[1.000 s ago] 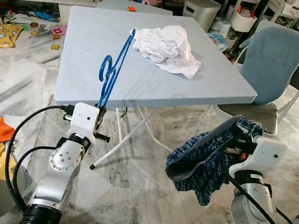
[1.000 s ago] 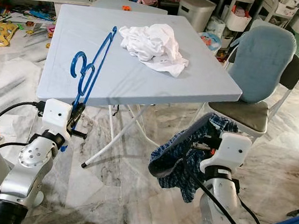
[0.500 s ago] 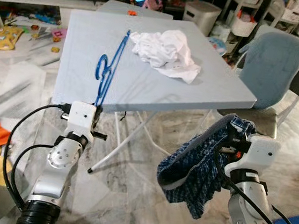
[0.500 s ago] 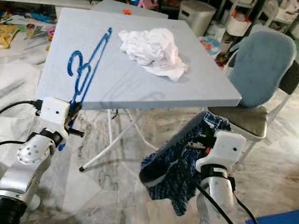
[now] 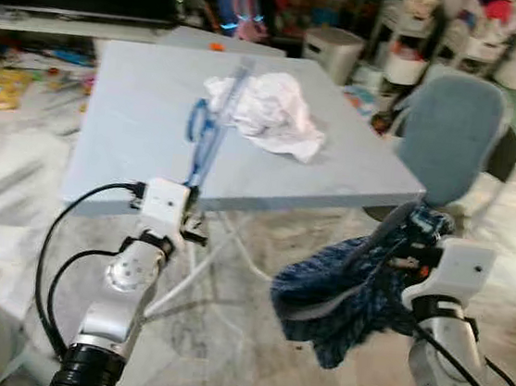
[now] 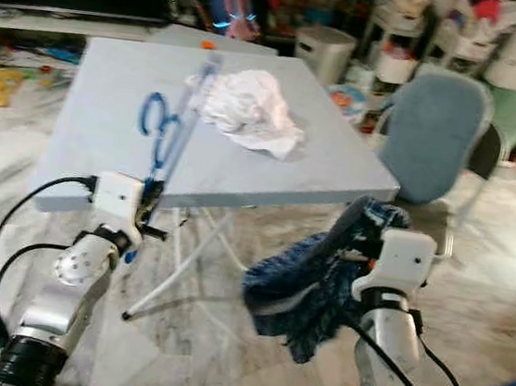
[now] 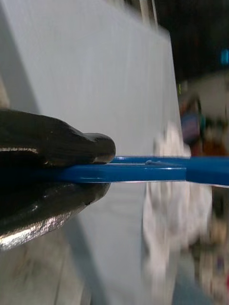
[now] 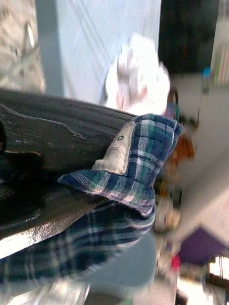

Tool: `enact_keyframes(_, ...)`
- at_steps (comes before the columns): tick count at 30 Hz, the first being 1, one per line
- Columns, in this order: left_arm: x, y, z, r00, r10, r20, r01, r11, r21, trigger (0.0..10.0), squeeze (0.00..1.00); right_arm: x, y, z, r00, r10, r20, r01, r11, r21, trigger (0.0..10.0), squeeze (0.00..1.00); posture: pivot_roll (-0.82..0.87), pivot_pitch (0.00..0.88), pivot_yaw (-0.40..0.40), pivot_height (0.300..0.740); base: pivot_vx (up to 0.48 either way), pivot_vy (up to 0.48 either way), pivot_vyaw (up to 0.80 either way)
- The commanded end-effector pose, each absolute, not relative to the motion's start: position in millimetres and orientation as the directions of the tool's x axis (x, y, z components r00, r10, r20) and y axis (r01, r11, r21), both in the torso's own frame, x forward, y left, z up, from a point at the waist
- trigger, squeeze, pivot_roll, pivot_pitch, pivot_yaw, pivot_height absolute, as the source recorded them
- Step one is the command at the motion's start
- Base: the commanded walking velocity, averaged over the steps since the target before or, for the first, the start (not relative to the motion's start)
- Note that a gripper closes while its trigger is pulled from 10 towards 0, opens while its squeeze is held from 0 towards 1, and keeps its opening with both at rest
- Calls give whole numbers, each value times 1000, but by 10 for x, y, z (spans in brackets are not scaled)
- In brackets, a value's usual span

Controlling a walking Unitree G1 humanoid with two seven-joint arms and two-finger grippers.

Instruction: Hang hanger

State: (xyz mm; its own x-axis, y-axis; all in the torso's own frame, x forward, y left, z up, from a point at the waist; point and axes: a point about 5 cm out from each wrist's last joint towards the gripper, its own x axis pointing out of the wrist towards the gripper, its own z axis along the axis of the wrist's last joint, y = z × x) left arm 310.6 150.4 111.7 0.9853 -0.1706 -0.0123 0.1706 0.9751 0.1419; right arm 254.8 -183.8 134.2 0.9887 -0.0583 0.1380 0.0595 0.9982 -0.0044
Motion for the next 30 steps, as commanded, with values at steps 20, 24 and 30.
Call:
enact_keyframes(20,3151,1545,1148,990,-141,-1,140,980,140,10000,0,2590,-1779,1439,986,-20,167,25,999,-28,10000,0,149,0,-99,740,460,0,0)
enact_keyframes(24,3160,1535,1153,990,-143,1,141,980,139,10000,0,2602,-1787,1445,986,-20,167,25,999,-31,10000,0,149,0,-99,740,437,0,0)
enact_keyframes(30,3154,1514,1152,990,-141,1,140,980,139,10000,0,2617,-1783,1443,986,-18,166,23,999,-29,10000,0,151,0,-103,740,386,0,0)
